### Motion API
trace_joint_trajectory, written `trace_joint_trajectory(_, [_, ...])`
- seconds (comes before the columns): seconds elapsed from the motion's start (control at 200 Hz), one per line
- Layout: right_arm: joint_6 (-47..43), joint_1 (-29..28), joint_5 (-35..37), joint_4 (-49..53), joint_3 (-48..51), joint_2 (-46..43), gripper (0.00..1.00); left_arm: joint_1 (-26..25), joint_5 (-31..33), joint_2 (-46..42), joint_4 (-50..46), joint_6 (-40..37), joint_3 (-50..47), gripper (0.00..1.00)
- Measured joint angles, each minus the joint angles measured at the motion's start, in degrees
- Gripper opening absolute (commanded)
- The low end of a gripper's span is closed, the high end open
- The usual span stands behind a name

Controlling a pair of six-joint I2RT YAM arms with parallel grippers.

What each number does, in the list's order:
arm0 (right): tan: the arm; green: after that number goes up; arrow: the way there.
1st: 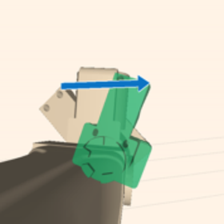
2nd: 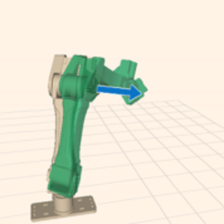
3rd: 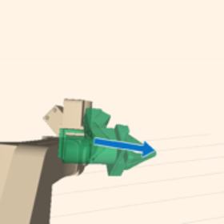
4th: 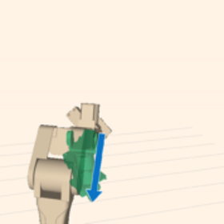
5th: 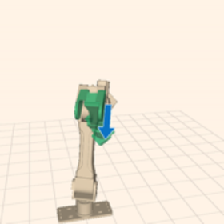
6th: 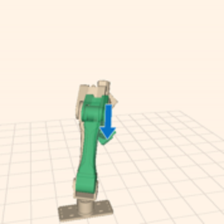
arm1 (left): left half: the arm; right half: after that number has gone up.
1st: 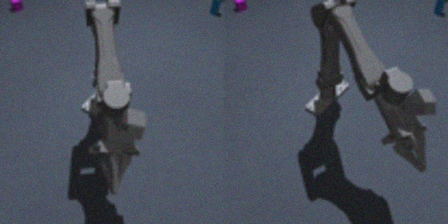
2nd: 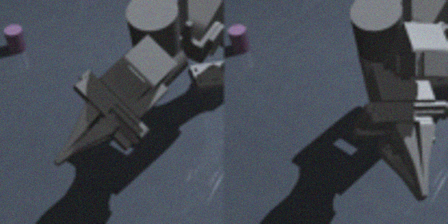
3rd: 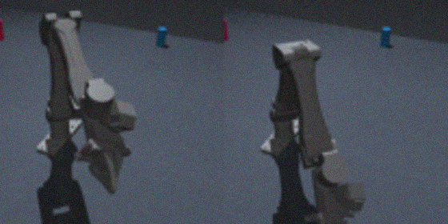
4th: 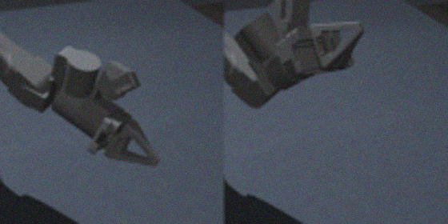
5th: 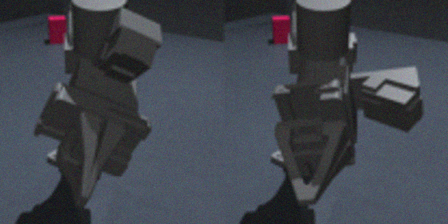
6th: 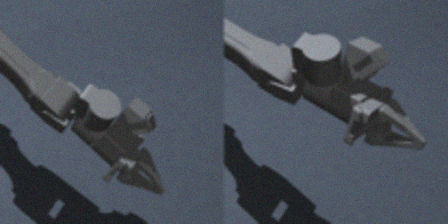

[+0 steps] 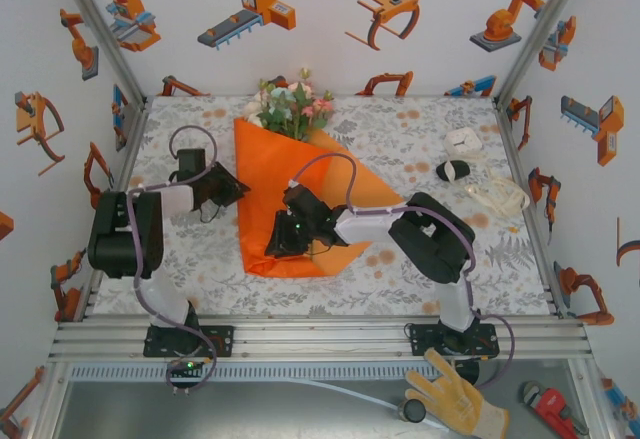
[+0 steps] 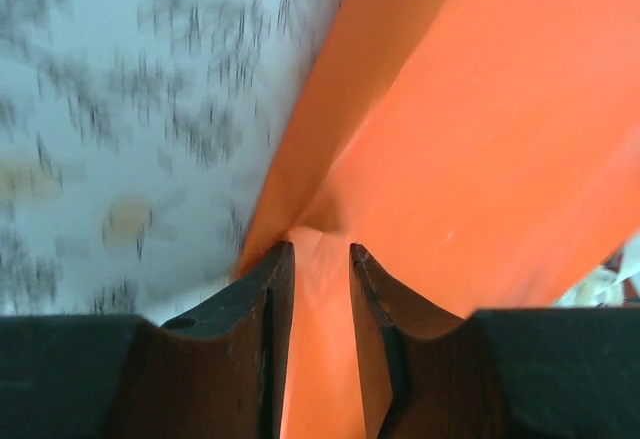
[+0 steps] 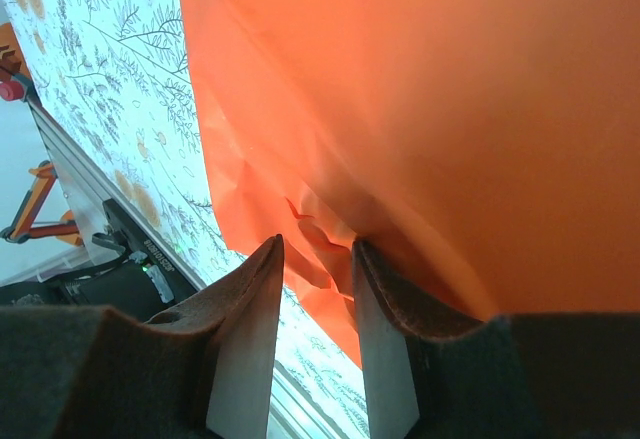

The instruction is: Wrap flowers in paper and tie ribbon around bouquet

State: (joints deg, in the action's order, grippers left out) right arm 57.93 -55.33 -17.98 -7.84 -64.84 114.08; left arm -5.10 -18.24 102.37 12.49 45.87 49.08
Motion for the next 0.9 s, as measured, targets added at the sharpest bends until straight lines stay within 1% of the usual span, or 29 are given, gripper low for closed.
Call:
trace_joint_trajectory(0.1, [0.0,0.0,0.0,-0.1,0.0,0.0,0.36,1.5,-3.5,5.3,3.1,1.5,4.4,0.32])
trace_joint_trajectory(0.21, [0.0,0.0,0.0,-0.1,0.0,0.0,0.36,2.0,-4.6,9.2,4.1,2.0,8.9,0.32])
trace_joint_trajectory(0.551, [0.0,0.0,-0.3,-0.1,0.0,0.0,0.37,4.8,-7.3,23.2,2.6,3.6,28.1,0.32])
trace_joint_trajectory(0.896, [0.0,0.0,-0.5,-0.1,0.0,0.0,0.37,7.9,-12.2,37.9,2.6,10.3,48.7,0.31])
